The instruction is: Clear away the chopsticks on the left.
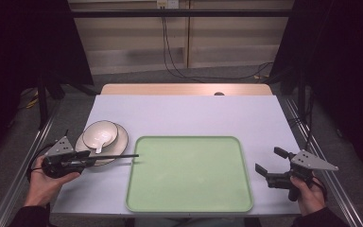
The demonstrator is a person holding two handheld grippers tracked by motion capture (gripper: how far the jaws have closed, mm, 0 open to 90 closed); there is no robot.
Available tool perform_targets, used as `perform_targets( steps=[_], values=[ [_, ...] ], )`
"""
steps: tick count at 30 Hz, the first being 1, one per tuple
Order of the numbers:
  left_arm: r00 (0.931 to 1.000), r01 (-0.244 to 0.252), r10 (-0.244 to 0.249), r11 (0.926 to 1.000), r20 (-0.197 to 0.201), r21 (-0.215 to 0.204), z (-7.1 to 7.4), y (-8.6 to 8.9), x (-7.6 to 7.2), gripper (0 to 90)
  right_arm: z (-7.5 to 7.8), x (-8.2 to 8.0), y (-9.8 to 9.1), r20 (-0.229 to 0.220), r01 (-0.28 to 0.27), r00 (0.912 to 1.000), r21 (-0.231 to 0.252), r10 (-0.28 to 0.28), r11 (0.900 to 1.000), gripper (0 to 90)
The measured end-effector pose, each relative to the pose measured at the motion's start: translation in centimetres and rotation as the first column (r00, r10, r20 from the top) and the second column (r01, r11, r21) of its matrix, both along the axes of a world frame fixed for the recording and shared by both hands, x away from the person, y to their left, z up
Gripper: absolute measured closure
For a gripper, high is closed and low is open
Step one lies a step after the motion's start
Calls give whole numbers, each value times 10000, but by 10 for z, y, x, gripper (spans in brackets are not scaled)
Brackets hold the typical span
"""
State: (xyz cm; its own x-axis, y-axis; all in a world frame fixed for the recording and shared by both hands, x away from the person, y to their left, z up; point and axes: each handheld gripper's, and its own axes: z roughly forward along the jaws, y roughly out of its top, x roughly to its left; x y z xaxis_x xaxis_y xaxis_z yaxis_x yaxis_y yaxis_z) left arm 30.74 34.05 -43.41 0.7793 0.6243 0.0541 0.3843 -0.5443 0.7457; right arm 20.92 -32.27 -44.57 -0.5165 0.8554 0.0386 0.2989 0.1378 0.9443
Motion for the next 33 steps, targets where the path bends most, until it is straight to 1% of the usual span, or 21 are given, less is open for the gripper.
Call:
perform_targets(
  steps=[1,2,3,6,8,11,12,13,14,15,16,17,19,20,22,26,27,28,31,32,33],
  values=[
    [10000,48,-48,9999,-22,131,-2,-1,1,650,0,0,0,-28,-17,10000,17,18,10000,33],
    [10000,48,-48,9999,-22,131,-2,-1,1,663,0,0,0,-28,-17,10000,17,18,10000,33],
    [9998,196,-194,9995,-53,255,-6,-2,3,696,0,0,0,-42,-18,10000,20,19,10000,33],
    [9996,287,-287,9991,19,311,-7,-2,5,709,0,0,0,-52,-10,10000,23,10,10000,27],
    [9998,196,-199,9993,88,314,-6,-2,6,710,0,0,0,-78,-5,10000,56,6,10000,27],
    [9992,384,-380,9986,-97,368,-4,-3,9,708,0,0,0,-80,-23,10000,69,24,10000,27],
    [9992,384,-380,9986,-97,368,-4,-3,9,718,0,0,0,-75,-20,10000,71,21,10000,27],
    [9991,426,-424,9980,-49,468,-5,-3,9,730,0,0,0,-80,-32,10000,52,32,10000,27],
    [9991,417,-414,9981,-79,445,-5,-4,9,737,0,0,0,-89,-31,10000,58,31,10000,27],
    [9991,427,-427,9982,-16,418,-6,-4,9,740,0,0,0,-91,-15,10000,64,15,10000,24],
    [9989,461,-459,9974,-51,549,-6,-4,10,745,0,0,0,-92,26,10000,71,-25,10000,22],
    [9987,500,-496,9971,-90,576,-7,-5,10,749,-1,0,0,-78,11,10000,64,-11,10000,22],
    [9985,544,-541,9973,-75,487,-8,-6,10,759,-1,0,0,-89,28,10000,65,-27,10000,22],
    [9981,614,-608,9970,-140,479,-9,-7,10,759,-1,0,0,-84,48,10000,64,-47,10000,22],
    [9974,703,-690,9948,-198,732,-8,-7,11,760,-1,0,0,-98,61,9999,58,-60,10000,22],
    [9955,922,-900,9927,-308,773,-9,-11,13,759,-1,1,0,-96,50,9999,57,-49,10000,22],
    [9943,1044,-1020,9903,-301,917,-8,-11,14,758,-1,1,0,-95,53,9999,65,-52,10000,22],
    [9943,1032,-1005,9908,-348,870,-9,-11,14,758,-1,1,0,-105,46,9999,70,-46,10000,22],
    [9917,1242,-1207,9882,-437,900,-9,-13,18,760,0,0,0,-84,23,10000,115,-22,9999,22],
    [9899,1335,-1284,9867,-595,922,-9,-14,18,768,-1,0,0,-93,1,10000,98,0,10000,22],
    [9907,1287,-1243,9880,-550,858,-10,-15,19,773,-1,1,0,-87,29,10000,83,-28,10000,22]
  ],
)
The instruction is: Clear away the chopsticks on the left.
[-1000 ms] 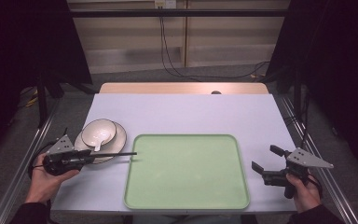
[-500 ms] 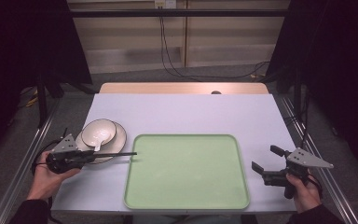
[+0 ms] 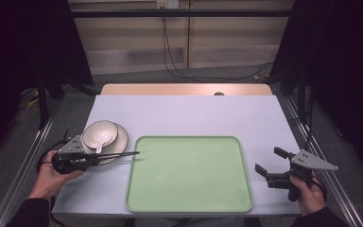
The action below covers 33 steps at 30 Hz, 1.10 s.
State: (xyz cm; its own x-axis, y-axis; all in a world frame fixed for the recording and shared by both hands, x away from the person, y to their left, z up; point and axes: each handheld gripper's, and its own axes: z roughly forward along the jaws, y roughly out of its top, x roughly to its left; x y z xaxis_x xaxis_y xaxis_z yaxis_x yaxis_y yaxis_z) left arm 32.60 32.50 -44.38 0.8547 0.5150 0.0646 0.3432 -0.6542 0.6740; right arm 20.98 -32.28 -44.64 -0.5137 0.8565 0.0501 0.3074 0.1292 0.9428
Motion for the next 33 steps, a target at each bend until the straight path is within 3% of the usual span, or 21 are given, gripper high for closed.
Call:
perform_targets(
  steps=[2,5,14,19,22,26,27,33],
  values=[
    [9998,166,-164,9997,-87,198,1,1,2,779,0,0,0,0,-7,10000,13,7,10000,22],
    [9996,153,-152,9999,-259,54,0,1,5,780,0,0,0,-52,5,10000,-8,-5,10000,22],
    [9967,525,-512,9984,-630,187,-2,-2,10,850,0,0,0,-63,-5,10000,-12,5,10000,22],
    [9968,432,-416,9988,-679,228,-1,-1,10,854,0,0,0,-75,-3,10000,-27,3,10000,22],
    [9972,173,-181,9998,-726,-114,-2,0,8,855,0,0,0,-83,46,10000,-33,-47,10000,22],
    [9973,76,-85,9999,-723,-123,0,0,6,856,0,0,0,-52,-9,10000,-19,9,10000,22],
    [9970,68,-91,9995,-765,-306,2,-2,4,856,0,0,0,-67,-10,10000,-15,10,10000,23],
    [9958,-83,35,9987,-918,-513,8,-7,-3,856,0,0,0,-22,-10,10000,1,10,10000,24]
  ],
)
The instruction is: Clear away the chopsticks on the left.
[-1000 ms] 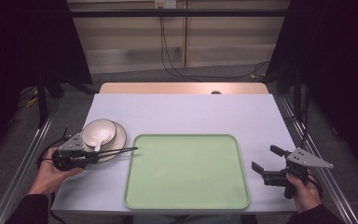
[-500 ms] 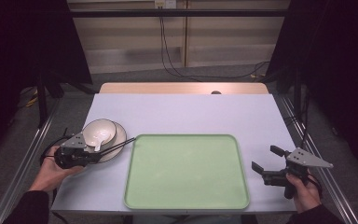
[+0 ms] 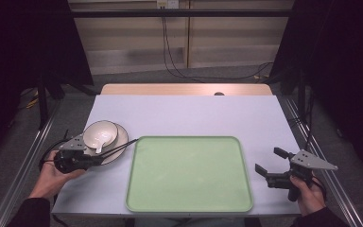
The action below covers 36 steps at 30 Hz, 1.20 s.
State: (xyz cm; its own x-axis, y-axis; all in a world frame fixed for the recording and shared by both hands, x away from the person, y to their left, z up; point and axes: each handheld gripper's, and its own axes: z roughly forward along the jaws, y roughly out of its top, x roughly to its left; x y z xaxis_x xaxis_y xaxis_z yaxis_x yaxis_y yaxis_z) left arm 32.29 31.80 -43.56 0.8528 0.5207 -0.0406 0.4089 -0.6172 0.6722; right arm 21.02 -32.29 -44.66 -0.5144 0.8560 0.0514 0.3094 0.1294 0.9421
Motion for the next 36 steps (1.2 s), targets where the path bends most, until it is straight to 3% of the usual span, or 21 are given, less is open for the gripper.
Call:
perform_targets(
  steps=[8,14,23,27,30,36],
  values=[
    [9988,-465,457,9979,-184,-458,4,-1,-10,856,0,0,1,-47,-67,10000,45,67,10000,25],
    [9954,-952,939,9915,-183,-883,9,-2,-22,856,0,1,1,-67,-69,10000,61,69,10000,25],
    [9823,-1862,1867,9695,-116,-1592,23,-14,-47,856,0,1,1,7,-121,9999,51,121,9999,25],
    [9758,-2167,2187,9625,-59,-1634,25,-18,-53,856,0,1,1,-14,-120,9999,63,120,9999,25],
    [9678,-2491,2515,9475,-138,-2004,27,-23,-60,855,0,1,2,-28,-122,9999,85,122,9999,26],
    [9565,-2901,2901,9355,-304,-2016,28,-35,-70,854,0,1,2,-32,-133,9999,84,133,9999,26]
  ],
)
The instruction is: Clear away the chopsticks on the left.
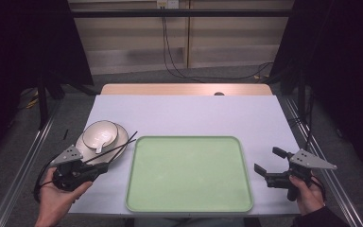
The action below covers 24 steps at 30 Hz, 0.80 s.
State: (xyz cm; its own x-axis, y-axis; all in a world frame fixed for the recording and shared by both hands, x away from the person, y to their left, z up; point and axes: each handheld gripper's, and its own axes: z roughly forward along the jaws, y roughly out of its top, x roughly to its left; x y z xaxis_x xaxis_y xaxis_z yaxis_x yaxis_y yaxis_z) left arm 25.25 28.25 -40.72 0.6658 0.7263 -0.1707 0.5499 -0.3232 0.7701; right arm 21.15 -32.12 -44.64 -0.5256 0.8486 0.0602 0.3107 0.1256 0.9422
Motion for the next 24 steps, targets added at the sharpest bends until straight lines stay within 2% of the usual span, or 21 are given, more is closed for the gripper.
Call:
perform_targets(
  steps=[5,7,8,10,14,16,17,20,24],
  values=[
    [10000,-65,64,9999,-52,-123,5,-17,-9,854,0,0,0,4,-28,10000,4,28,10000,27],
    [9998,130,-131,9998,-135,-119,7,-27,-12,854,0,0,0,-7,-28,10000,18,28,10000,26],
    [9997,152,-153,9999,-178,-37,4,-35,-11,853,0,0,0,15,-32,10000,33,31,10000,26],
    [9996,128,-130,9999,-263,-56,2,-37,-9,853,0,0,0,17,-47,10000,17,47,10000,26],
    [9985,-212,194,9992,-519,-344,-11,-49,-6,854,0,0,0,22,-74,10000,67,74,9999,26],
    [9945,-762,752,9970,-728,-119,-13,-56,-3,855,0,1,0,31,-48,10000,66,48,10000,26],
    [9930,-891,872,9958,-793,-204,-15,-58,-1,855,0,1,0,25,-69,10000,70,69,10000,26],
    [9911,-971,938,9948,-948,-302,-17,-62,2,856,1,0,1,85,-87,9999,77,86,9999,26],
    [9859,-1378,1346,9901,-991,-263,-14,-72,7,856,1,0,0,130,-53,9999,63,52,10000,26]
  ],
)
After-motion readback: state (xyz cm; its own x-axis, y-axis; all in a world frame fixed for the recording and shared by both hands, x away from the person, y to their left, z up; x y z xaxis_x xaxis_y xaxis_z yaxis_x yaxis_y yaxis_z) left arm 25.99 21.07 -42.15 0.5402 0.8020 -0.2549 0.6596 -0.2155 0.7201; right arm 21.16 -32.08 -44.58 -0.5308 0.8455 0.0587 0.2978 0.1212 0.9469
